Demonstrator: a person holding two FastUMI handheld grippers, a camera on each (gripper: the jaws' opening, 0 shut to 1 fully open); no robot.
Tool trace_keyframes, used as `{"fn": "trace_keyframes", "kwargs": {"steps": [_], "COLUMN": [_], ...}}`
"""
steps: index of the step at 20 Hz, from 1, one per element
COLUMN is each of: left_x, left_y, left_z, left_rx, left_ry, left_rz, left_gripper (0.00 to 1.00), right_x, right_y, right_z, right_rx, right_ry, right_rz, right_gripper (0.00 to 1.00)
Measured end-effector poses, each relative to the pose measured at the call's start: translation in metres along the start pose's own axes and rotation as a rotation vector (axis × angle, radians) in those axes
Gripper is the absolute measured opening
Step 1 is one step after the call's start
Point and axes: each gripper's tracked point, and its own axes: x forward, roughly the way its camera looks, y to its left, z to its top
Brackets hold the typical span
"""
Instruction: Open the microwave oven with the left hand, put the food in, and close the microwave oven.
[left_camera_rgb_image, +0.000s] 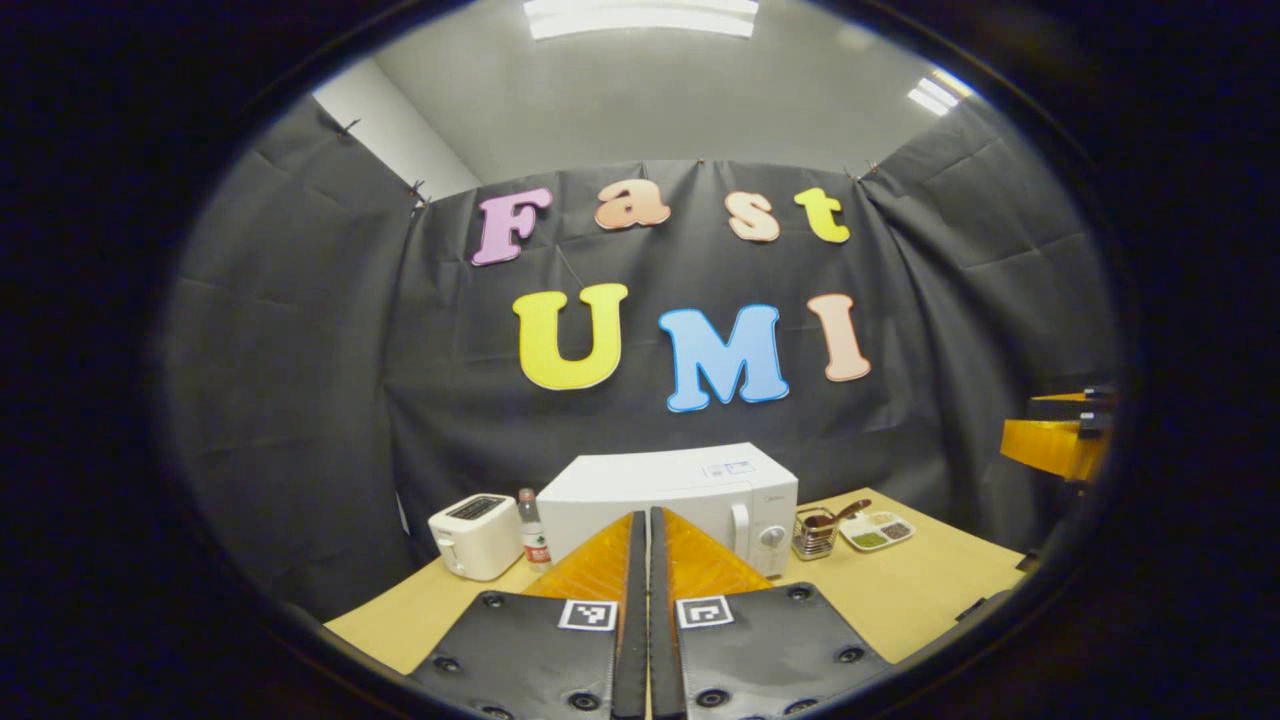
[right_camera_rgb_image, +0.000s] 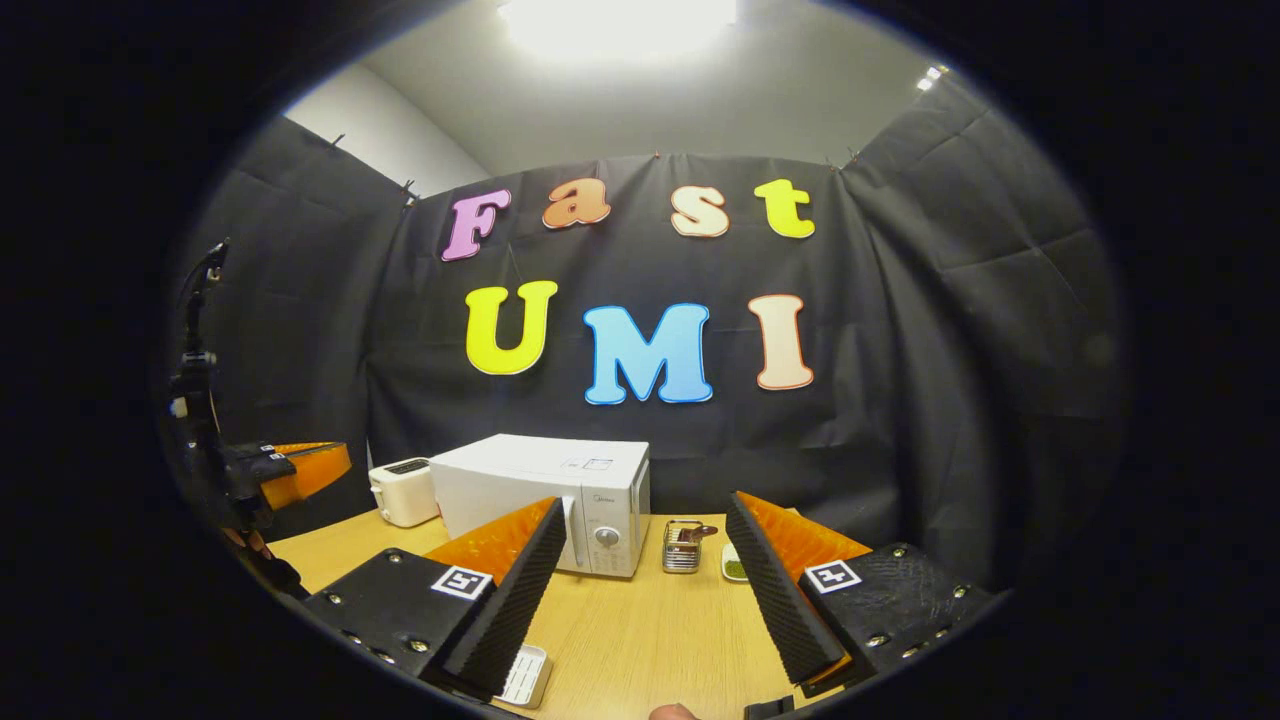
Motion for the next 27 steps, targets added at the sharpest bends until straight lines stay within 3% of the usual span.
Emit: {"fn": "trace_keyframes", "kwargs": {"steps": [3, 5, 8, 11, 17, 27], "left_x": [-0.017, -0.028, -0.038, -0.053, -0.067, -0.068], "left_y": [0.005, 0.009, 0.018, 0.037, 0.057, 0.077], "left_z": [0.006, 0.014, 0.024, 0.033, 0.027, 0.027], "left_rx": [-0.004, -0.015, -0.014, 0.030, 0.017, 0.007], "left_ry": [-0.007, -0.023, -0.063, -0.094, -0.105, -0.116], "left_rz": [-0.006, -0.017, -0.009, 0.040, 0.087, 0.091], "left_gripper": [0.19, 0.42, 1.00, 0.97, 1.00, 1.00], "right_x": [-0.003, -0.008, -0.014, -0.014, -0.012, -0.006], "right_y": [0.014, 0.024, 0.036, 0.048, 0.055, 0.080], "right_z": [0.012, 0.014, 0.018, 0.010, 0.019, 0.024], "right_rx": [-0.001, -0.001, 0.007, 0.007, 0.023, 0.017], "right_ry": [-0.038, -0.042, -0.067, -0.049, -0.064, -0.080], "right_rz": [0.015, 0.019, 0.025, 0.044, 0.046, 0.061], "right_gripper": [0.98, 0.98, 0.98, 0.98, 0.98, 0.98]}}
